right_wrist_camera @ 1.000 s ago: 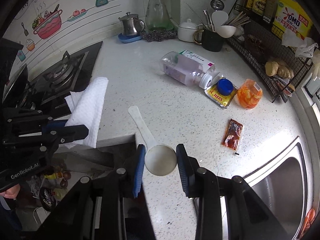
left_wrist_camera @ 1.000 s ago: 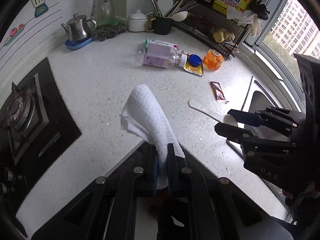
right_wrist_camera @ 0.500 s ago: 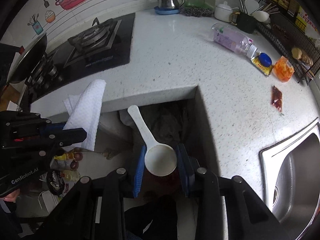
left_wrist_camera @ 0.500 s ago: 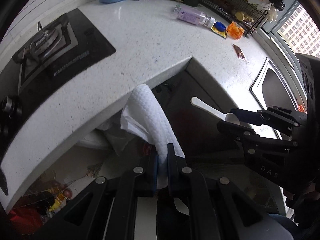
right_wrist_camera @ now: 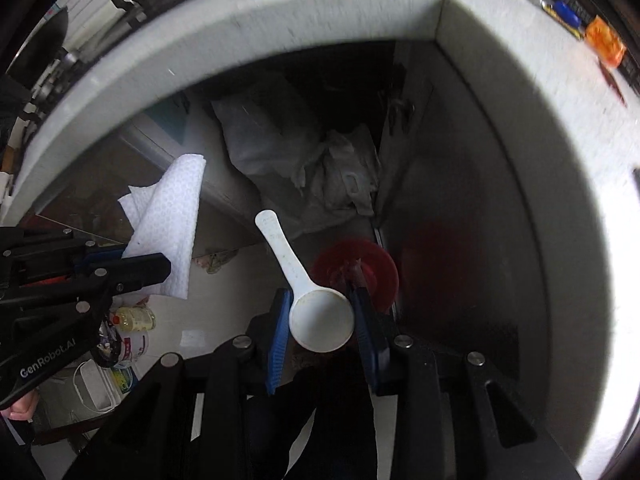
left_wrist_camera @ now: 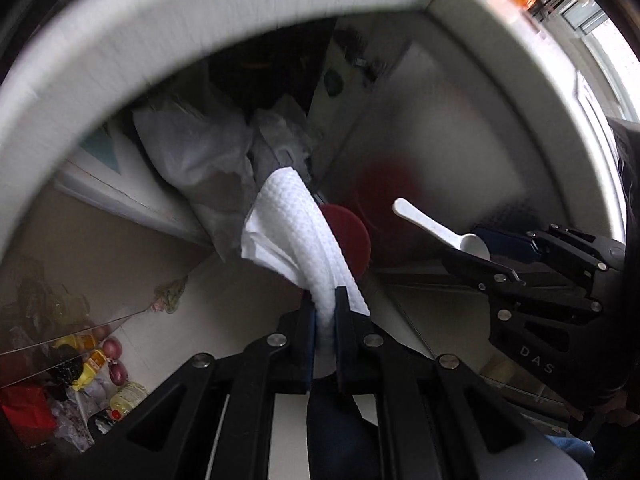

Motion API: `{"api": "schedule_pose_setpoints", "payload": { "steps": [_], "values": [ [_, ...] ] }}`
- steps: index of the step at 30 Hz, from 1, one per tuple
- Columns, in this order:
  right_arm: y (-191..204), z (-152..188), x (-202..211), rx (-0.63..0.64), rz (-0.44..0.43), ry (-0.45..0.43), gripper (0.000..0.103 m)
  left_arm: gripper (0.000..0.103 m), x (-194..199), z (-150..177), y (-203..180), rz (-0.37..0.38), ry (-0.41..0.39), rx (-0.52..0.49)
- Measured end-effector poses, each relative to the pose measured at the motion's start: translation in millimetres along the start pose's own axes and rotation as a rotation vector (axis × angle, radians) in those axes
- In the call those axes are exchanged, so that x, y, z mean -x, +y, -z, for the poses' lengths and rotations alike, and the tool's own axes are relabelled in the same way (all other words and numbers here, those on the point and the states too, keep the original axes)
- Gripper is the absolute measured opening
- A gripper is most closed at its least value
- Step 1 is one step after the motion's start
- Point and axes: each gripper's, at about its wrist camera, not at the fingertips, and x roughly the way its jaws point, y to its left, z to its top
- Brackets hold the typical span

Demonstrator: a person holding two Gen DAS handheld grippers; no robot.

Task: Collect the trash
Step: 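Carry the paper towel and scoop in both tools down toward the red bin, then open both tools to drop the towel and scoop into the red bin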

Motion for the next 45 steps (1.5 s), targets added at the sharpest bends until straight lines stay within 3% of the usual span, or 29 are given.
{"api": "schedule_pose_setpoints", "payload": {
  "steps": [13, 20, 26, 27, 30, 34, 40, 45],
  "values": [
    [-49, 12, -141, -0.138, 0.006, 0.050, 0.029, 0.007, -148, -2, 12, 0.048, 0.072, 0.009],
    [-64, 22, -168, -0.188, 0.042, 0.018, 0.029, 0.007, -195, -11, -3, 0.075, 0.123, -0.043],
    [-78, 25, -171, -0.257, 0.036, 0.016, 0.029, 0.007, -208, -18, -17, 0.088, 0.150, -0.097],
    [-79, 25, -171, -0.261, 0.039, 0.017, 0.029, 0.010, -209, -20, -18, 0.091, 0.151, -0.102],
    [-80, 24, -173, -0.276, 0.035, 0.026, 0.030, 0.041, -208, -23, -18, 0.072, 0.154, -0.099],
    [-81, 26, -171, -0.278, 0.032, 0.032, 0.029, 0.056, -205, -23, -16, 0.044, 0.135, -0.124],
    [-78, 23, -178, -0.269, 0.030, 0.041, 0.029, 0.061, -205, -16, 0, -0.032, 0.147, -0.111],
    [-71, 21, -186, -0.232, 0.017, 0.056, 0.030, 0.061, -200, -9, 22, -0.041, 0.123, -0.045]
  ]
}}
